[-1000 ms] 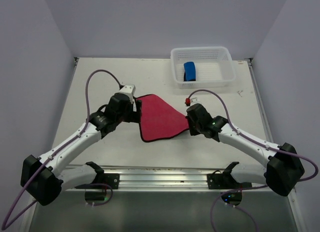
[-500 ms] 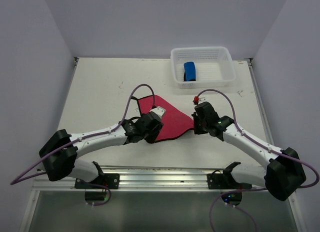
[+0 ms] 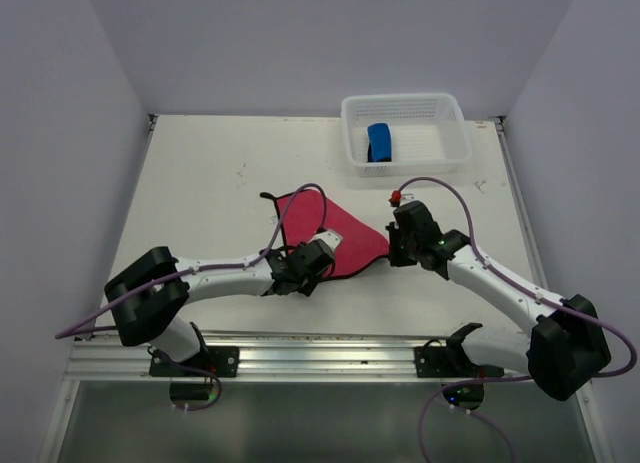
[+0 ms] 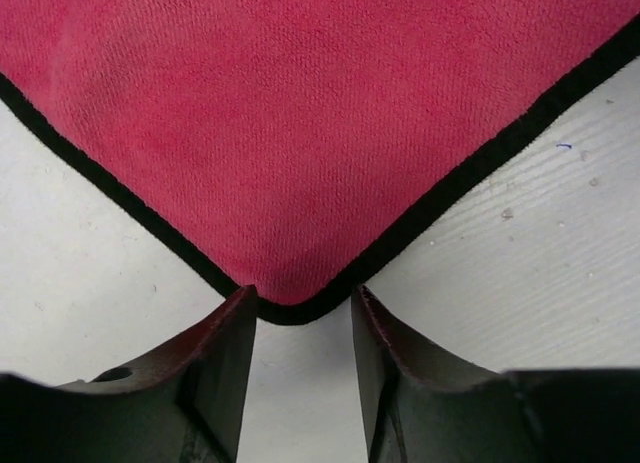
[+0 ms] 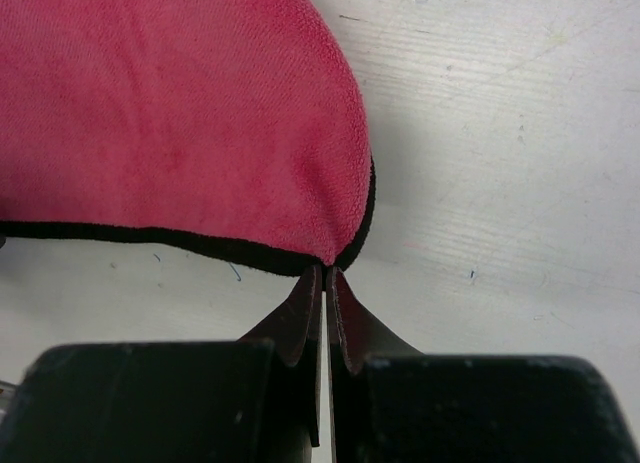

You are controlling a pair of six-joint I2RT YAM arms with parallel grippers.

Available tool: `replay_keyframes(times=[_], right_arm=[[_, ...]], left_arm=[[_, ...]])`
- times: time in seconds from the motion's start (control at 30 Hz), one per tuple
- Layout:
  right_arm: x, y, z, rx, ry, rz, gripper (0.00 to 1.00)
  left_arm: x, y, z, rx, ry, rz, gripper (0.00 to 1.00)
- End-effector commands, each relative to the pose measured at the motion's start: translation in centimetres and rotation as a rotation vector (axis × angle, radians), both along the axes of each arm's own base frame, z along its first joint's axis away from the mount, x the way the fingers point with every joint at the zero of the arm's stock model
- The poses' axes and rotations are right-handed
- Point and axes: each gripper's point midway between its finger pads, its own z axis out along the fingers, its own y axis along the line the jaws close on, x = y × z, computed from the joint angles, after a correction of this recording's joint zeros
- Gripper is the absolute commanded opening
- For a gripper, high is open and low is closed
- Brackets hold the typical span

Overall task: Roll the towels
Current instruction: Flatten the towel

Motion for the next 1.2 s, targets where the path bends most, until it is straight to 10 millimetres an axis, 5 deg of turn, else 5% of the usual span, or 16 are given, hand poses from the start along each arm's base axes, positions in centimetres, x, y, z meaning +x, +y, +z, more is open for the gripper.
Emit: replay_keyframes(times=[0.0,0.43,0.6,0.7,0.9,1.17], right_arm=[[0.6,0.4,0.1,0.026,-0.016,-0.007,0.0],[0.9,0.1,0.0,0.016,-0.013,-0.02,0.0],[0.9,0.1,0.1,0.013,-0.014,-0.018,0.0],[0.9,0.0,0.2,0.01,-0.014,-0.018,0.0],[1.1,-0.1,0.7,0.009,-0.029,-0.023,0.0],[0.9,0.0,2.6,0.032,-0.063,-0.018,0.0]], left_arm=[[1.2,-0.6,0.2,-0.014,-0.063,0.004,0.45],[0.9,-0.7,-2.7,0.033,-0.009,-0.017,0.43],[0.8,-0.7,-3.3,0.045,0.005,-0.009,0.09],[0.7,-0.4,-3.2,0.051,0.008,0.001,0.0],[1.1,0.3,-1.4,0.051,-0.026,0.048,0.0],[2.6,0.4,4.6,-0.03,-0.145,0.126,0.0]])
